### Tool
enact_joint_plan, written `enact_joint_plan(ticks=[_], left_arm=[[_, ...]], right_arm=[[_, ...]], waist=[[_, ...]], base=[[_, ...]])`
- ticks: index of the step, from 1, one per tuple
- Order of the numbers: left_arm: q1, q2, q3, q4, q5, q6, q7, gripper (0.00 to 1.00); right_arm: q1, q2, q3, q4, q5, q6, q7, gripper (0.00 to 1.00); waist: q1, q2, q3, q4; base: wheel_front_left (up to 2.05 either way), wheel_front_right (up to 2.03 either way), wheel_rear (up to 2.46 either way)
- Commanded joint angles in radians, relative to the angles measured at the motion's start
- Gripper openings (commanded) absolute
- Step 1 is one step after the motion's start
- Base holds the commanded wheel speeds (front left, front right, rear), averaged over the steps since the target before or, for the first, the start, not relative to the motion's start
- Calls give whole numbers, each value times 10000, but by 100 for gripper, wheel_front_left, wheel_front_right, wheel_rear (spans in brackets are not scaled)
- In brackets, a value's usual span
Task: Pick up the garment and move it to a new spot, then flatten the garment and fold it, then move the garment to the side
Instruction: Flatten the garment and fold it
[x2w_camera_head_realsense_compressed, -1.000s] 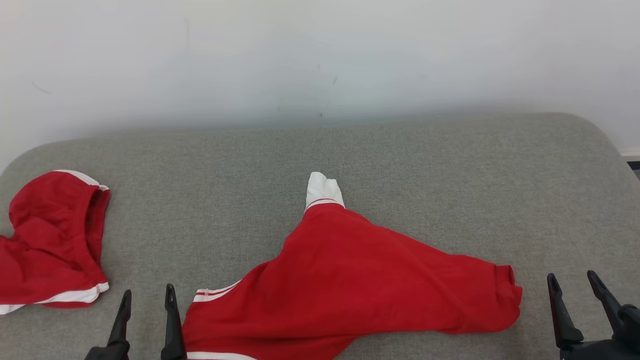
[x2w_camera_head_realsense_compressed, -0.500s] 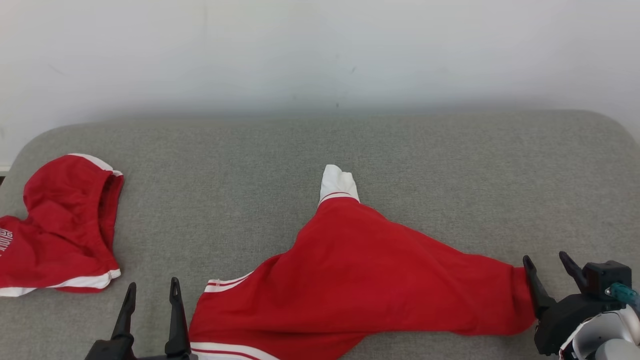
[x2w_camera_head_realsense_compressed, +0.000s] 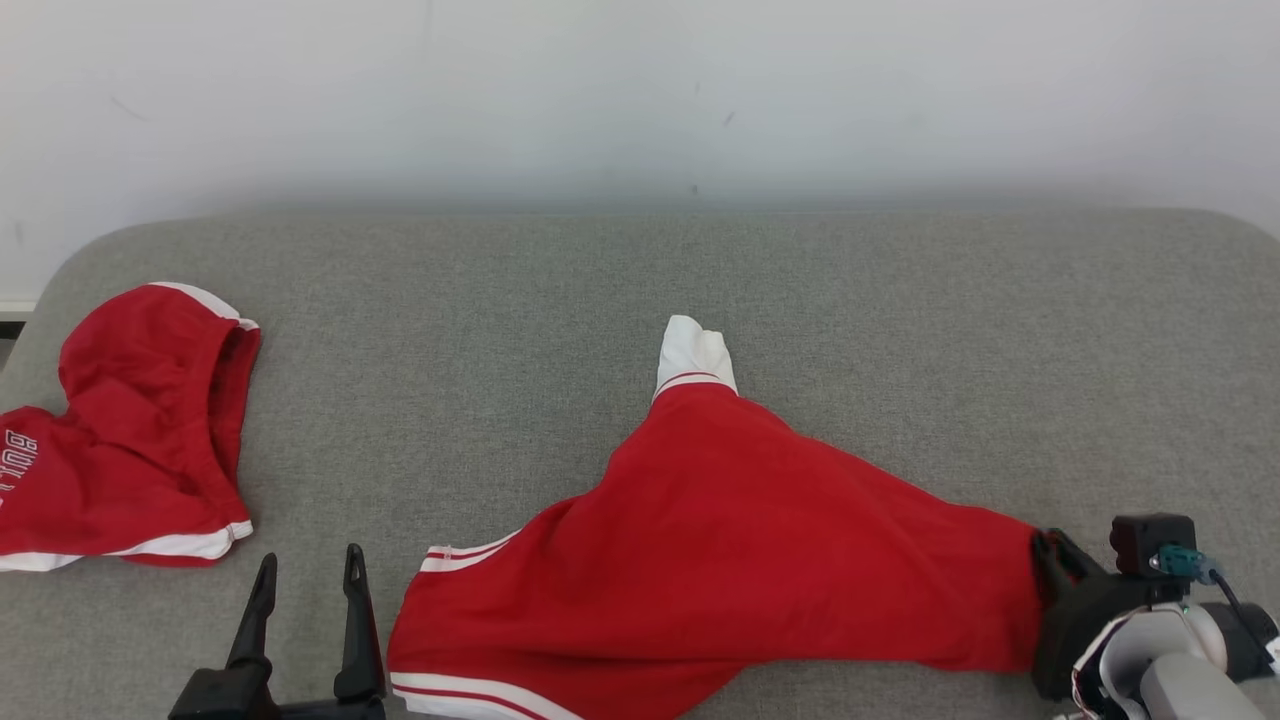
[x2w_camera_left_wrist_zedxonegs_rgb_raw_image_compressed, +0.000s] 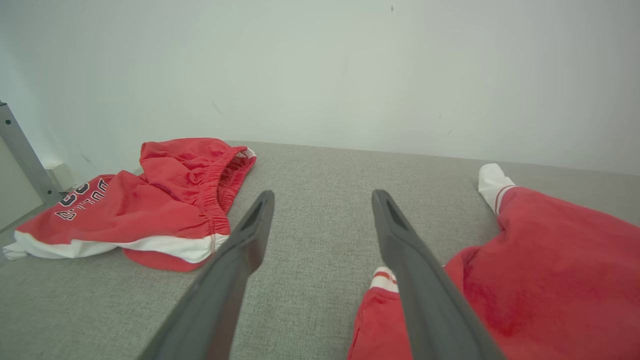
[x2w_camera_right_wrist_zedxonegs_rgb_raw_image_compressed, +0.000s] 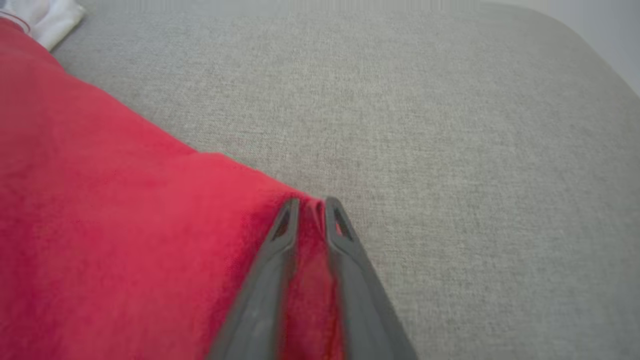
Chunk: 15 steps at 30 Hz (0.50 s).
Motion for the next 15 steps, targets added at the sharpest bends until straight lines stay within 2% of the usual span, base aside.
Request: enact_joint_plan(ticks=[1,8,15], left_arm=[[-73,-14,6,32,-16,31,-33,100],[34,-17,85,40,-42,58,-33,100],[41,-18,-28,36,-113,46,-33,100]], right_arm=[[-138,15,47,28,54,-23,-101,0],[-1330,-387,430,-314,505,-23,-1543,0],[-3024,-457,1185,-1453,453,-23,-1962,0]], waist=[[-1,-1,-17,9],[-1,-1,-132,-15],[-1,-1,-136,93]], base=[[0,0,0],[0,0,0],[0,0,0]])
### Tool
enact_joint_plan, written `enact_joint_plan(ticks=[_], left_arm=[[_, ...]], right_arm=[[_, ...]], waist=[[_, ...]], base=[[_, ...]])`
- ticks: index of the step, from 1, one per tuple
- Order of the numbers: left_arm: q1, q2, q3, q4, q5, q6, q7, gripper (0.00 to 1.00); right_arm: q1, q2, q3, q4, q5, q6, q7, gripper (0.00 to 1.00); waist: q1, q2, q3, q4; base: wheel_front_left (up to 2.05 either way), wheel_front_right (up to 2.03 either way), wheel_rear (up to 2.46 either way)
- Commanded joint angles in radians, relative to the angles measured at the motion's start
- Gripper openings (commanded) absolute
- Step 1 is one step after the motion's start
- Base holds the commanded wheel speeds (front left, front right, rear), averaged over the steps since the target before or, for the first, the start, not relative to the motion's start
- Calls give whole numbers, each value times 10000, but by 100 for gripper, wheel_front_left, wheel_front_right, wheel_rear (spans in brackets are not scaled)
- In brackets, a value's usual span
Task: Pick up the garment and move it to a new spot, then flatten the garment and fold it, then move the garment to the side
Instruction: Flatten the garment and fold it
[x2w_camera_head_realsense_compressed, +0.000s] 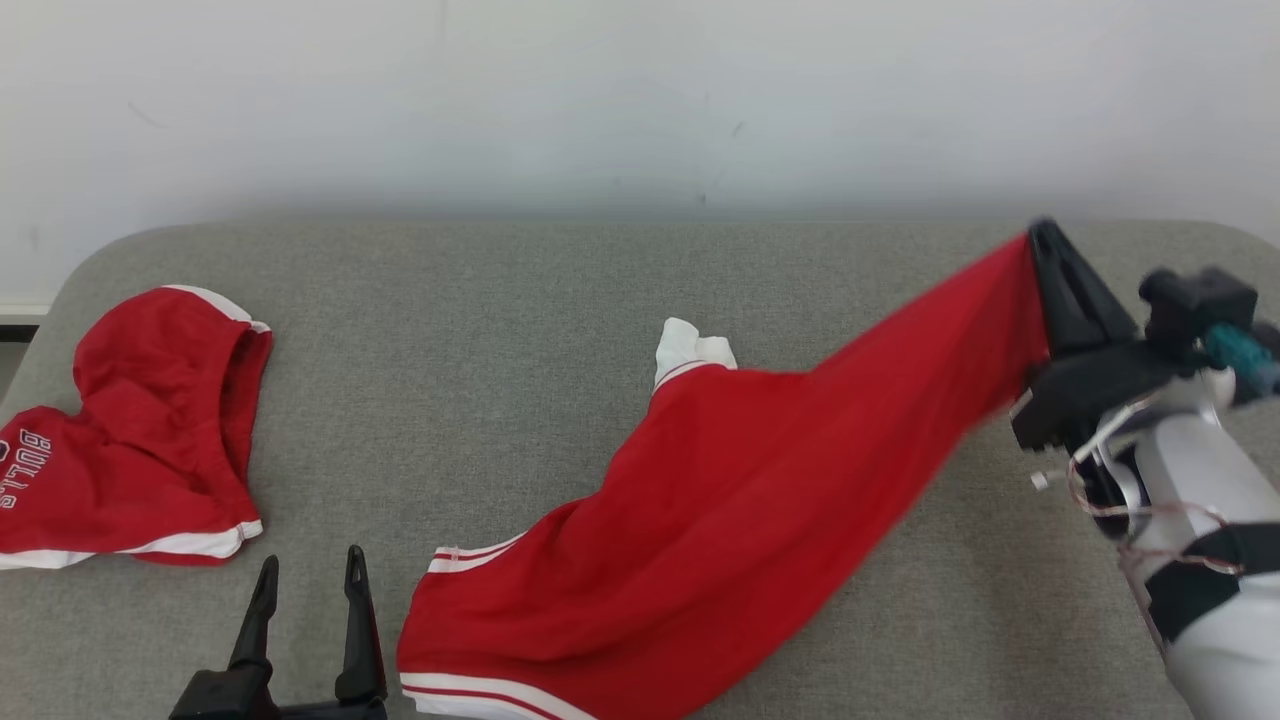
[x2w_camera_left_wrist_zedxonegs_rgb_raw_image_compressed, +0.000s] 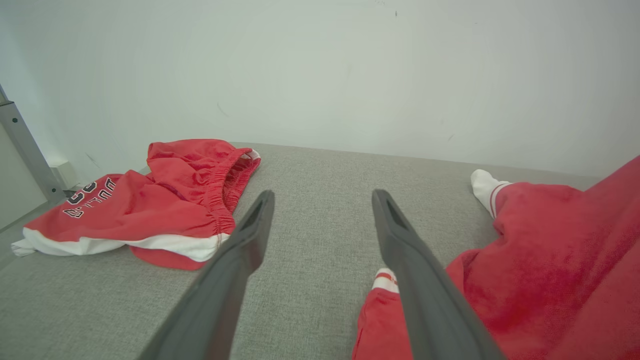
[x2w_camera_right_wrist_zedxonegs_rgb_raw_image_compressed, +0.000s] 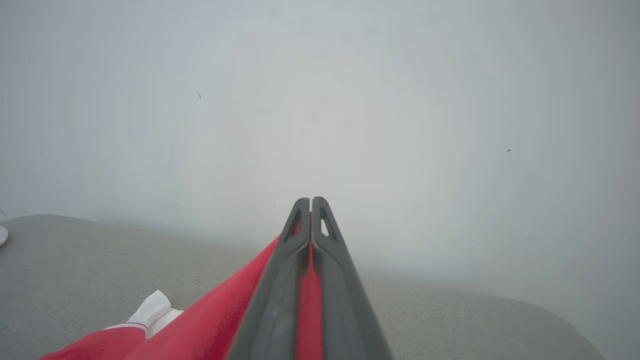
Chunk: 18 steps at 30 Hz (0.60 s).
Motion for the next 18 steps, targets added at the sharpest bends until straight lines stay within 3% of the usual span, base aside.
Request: enact_joint_plan(ticks=[1,11,18], left_arm=[[42,-17,-1,1,-47,27,-33,100],[-254,-17,-499,141,-310,116,-33,100],[-461,-15,-646,299,-393,90,-33,100]], right_arm=[[-466,105,190,-196,-34,-23,-37,0],[-2484,1248,1682,697,-144,-23,368,0],[-3044,2738,2834,2084,-531,-23,-184,0]], waist=[[-1,-1,20,38],[-1,-1,226,613],[-1,-1,451,803]], base=[[0,0,0],[0,0,0],[0,0,0]])
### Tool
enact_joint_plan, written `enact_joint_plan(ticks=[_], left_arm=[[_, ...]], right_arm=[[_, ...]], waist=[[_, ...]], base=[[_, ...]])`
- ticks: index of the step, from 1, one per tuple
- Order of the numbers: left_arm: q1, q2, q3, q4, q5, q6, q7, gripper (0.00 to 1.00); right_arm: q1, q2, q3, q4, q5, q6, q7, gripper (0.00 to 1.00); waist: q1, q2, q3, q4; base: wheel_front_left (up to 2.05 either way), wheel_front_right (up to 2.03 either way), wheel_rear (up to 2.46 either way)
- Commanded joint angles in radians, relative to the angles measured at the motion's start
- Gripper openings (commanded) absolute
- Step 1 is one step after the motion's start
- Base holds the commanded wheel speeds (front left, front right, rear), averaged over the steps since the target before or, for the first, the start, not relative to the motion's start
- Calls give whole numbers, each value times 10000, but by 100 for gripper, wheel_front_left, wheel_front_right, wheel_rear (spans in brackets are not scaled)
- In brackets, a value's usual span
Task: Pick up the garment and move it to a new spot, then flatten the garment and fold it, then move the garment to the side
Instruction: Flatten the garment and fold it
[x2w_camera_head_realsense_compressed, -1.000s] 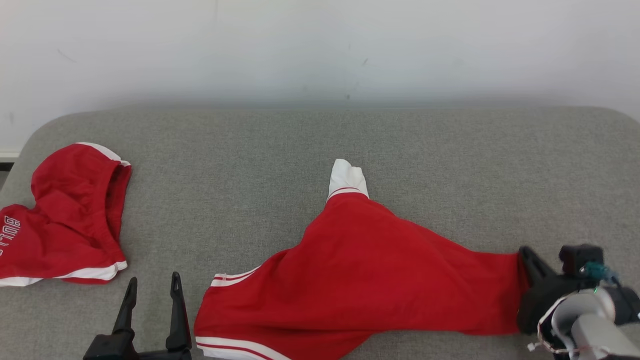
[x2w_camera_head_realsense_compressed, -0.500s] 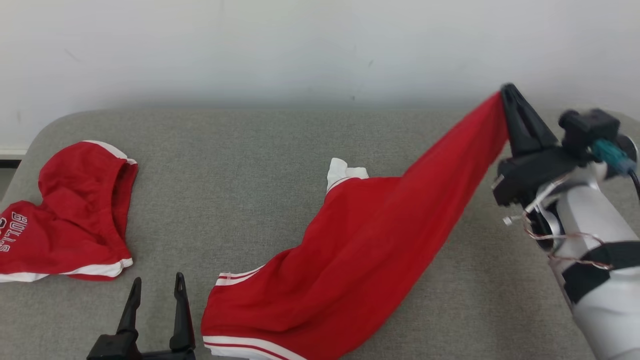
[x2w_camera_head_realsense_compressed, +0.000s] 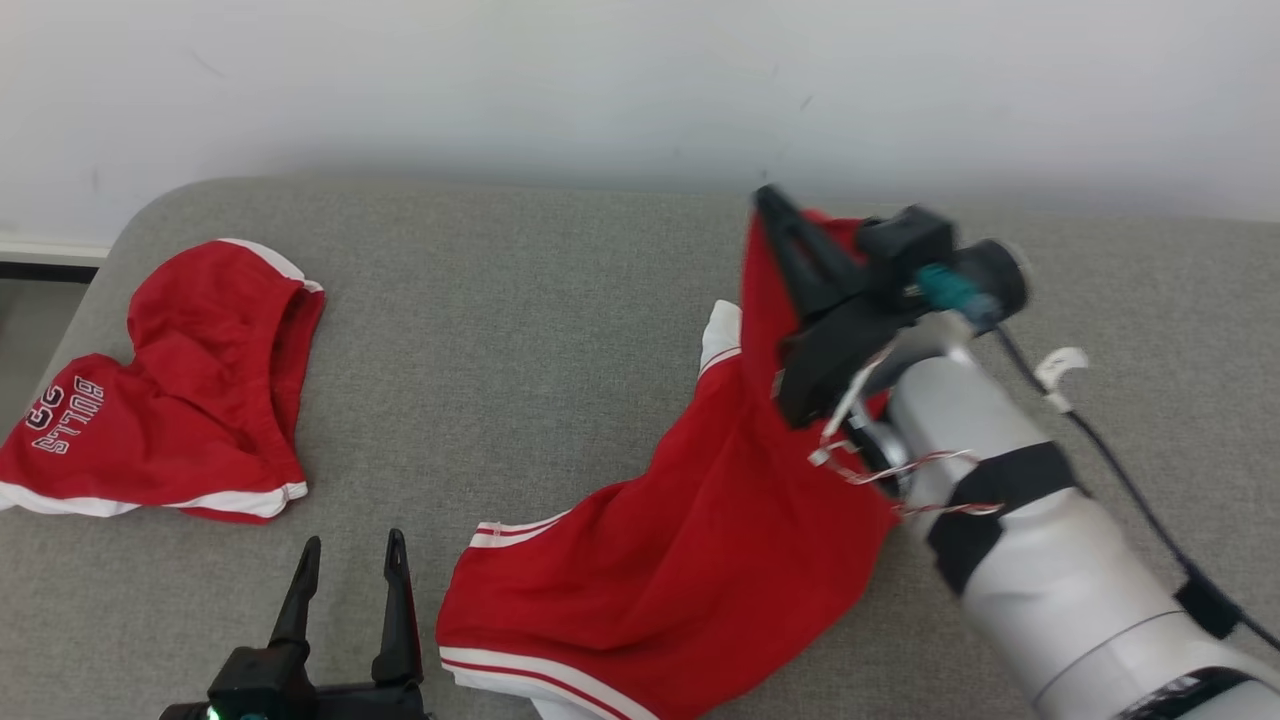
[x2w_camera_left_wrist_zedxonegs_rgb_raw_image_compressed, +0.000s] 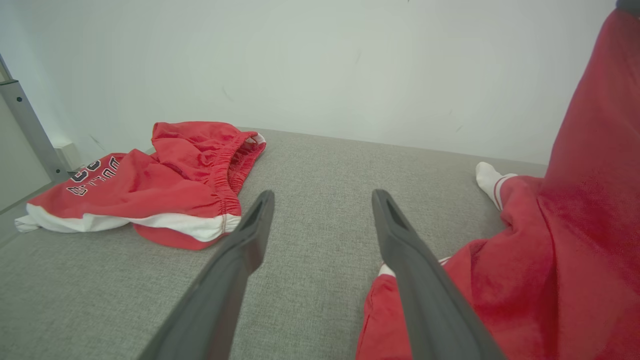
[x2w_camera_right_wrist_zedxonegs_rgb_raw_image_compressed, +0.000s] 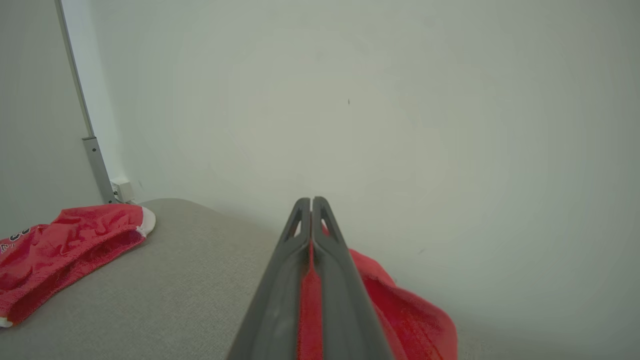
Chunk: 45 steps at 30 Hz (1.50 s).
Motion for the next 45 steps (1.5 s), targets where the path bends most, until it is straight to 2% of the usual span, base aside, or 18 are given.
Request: enact_joint_plan(ticks=[1,2,3,6,10,15,20,25,32,43,44,45], left_arm=[[-152,-11,-46,62,-70,-4,-33,100],[-200,-11,-74,92,-58,-28,-33,100],[-259,-9,-90,132,-41,-55,-33,100],[-360,-11,-97,212,12,-85,-33,100],[-307,-12,29,181,38,-75,-33,100],[-132,-10,170,188,36,-119,-33,100],[40,-11,252,29,1,-50,-33,100],[138,-10,267,-131,65,1,-33,100],[52,-8,367,-213,247,-30,-33,100],[-88,-12,318,-158,272,-46,-33,100],[-85,-10,340,-148,279,-51,-33,100],[-98,-10,364,-136,283,-68,-33,100]], right_arm=[[-99,376,323,306,-85,-23,-131,0],[-77,478,481,541,-47,-23,-141,41],[-17,574,639,824,39,-23,-153,100],[-57,761,1061,1255,274,-23,-195,100],[-107,598,1091,1191,658,-23,-204,100],[535,-412,398,-97,1280,-23,-200,100],[1664,-1609,-299,-533,1553,-23,-185,100],[2988,-2118,-491,-672,1796,-23,-186,100],[3977,-1733,-346,-360,2081,-23,-181,100],[3513,-1231,-124,1203,2063,-23,-161,100],[3452,-1158,-99,1348,2086,-23,-163,89],[3400,-1083,-64,1476,2124,-23,-158,61]], waist=[[-1,-1,107,91],[-1,-1,124,115],[-1,-1,127,131],[-1,-1,92,156],[-1,-1,23,48],[-1,-1,-120,-128],[-1,-1,-173,-307],[-1,-1,-119,-400],[-1,-1,-33,-388],[-1,-1,178,2],[-1,-1,187,24],[-1,-1,196,42]], base=[[0,0,0],[0,0,0],[0,0,0],[0,0,0],[0,0,0],[0,0,0],[0,0,0],[0,0,0],[0,0,0],[0,0,0],[0,0,0],[0,0,0]])
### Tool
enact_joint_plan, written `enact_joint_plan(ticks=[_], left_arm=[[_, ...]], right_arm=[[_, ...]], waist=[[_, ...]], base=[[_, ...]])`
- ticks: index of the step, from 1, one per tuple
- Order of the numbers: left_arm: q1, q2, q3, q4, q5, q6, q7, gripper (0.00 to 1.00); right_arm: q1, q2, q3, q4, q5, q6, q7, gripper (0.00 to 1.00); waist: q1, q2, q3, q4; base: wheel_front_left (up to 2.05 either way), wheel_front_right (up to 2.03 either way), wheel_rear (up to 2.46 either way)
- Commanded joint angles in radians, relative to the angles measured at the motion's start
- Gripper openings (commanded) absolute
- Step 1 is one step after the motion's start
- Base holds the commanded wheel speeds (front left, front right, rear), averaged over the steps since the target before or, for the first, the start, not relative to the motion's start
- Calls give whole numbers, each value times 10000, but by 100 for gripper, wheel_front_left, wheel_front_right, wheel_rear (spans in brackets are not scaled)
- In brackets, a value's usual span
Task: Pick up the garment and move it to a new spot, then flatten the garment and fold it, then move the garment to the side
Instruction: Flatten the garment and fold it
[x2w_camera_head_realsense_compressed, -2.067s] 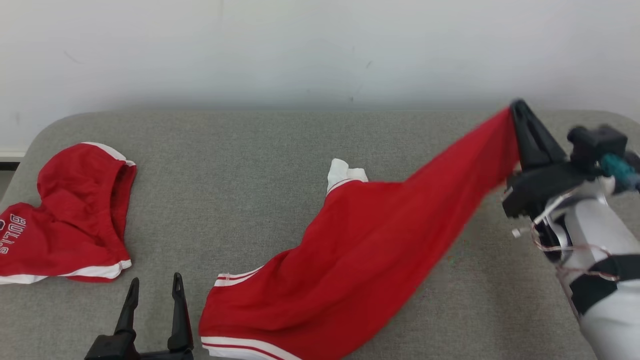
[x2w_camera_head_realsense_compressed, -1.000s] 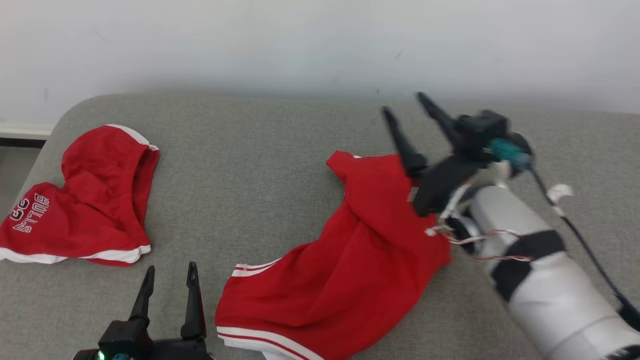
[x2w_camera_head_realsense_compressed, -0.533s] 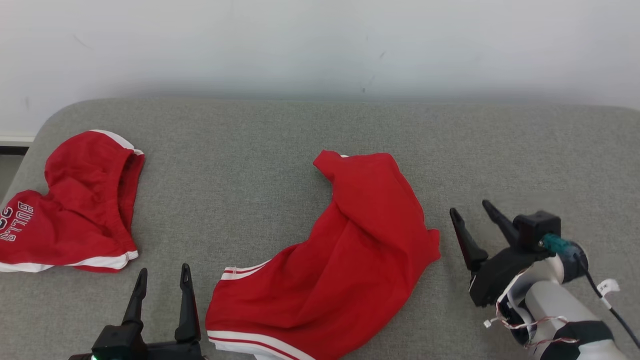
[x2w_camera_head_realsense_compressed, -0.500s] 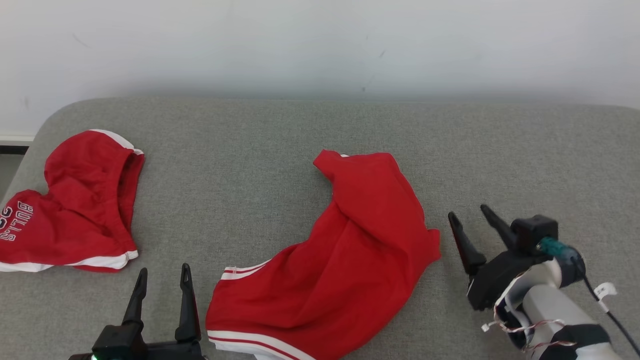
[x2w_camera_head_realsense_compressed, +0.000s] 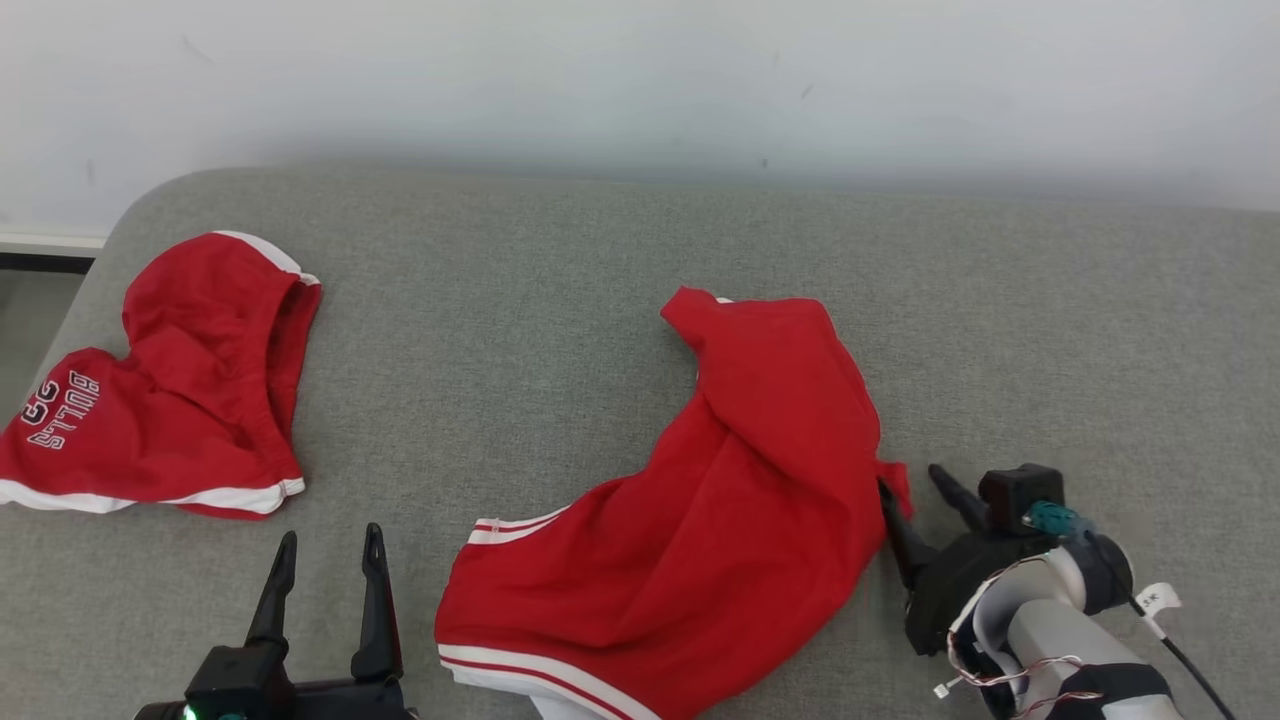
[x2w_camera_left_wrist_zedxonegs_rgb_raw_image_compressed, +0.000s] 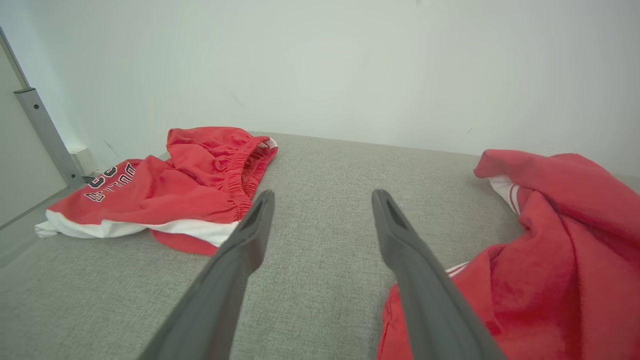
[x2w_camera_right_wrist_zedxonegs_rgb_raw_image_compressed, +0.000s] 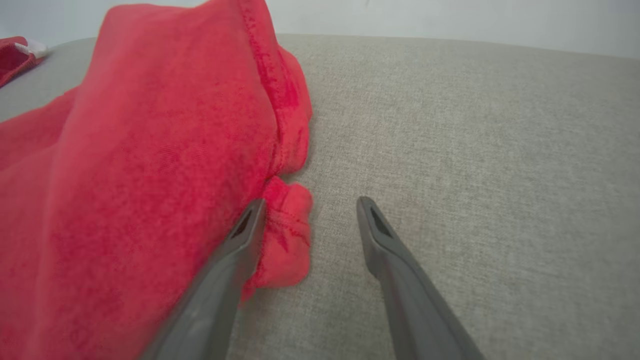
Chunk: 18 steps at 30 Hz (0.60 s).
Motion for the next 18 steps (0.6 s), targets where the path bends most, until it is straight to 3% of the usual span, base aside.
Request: enact_joint_plan(ticks=[1,2,3,4,12,18], left_arm=[[-83,-10,39,29,71,0,-33,100],[-102,-12,36,39,69,-11,-33,100],[-108,-10,27,49,66,-11,-33,100],[-111,-10,15,62,62,-5,-33,100],[34,-10,63,113,-15,51,-33,100],[315,-12,94,-10,-150,143,-33,100]], right_arm=[[-92,183,106,172,81,-23,10,49],[-136,260,161,273,128,-23,19,36],[-158,345,225,361,194,-23,39,13],[-169,426,307,455,247,-23,96,0],[-333,95,285,45,438,-23,-71,0],[733,-720,-953,-2344,48,-23,-69,0]], waist=[[0,-1,28,51],[0,-1,35,73],[0,-1,26,89],[0,-1,18,100],[0,-1,-178,-18],[0,-1,-394,-460]], base=[[0,0,0],[0,0,0],[0,0,0],[0,0,0],[0,0,0],[0,0,0]])
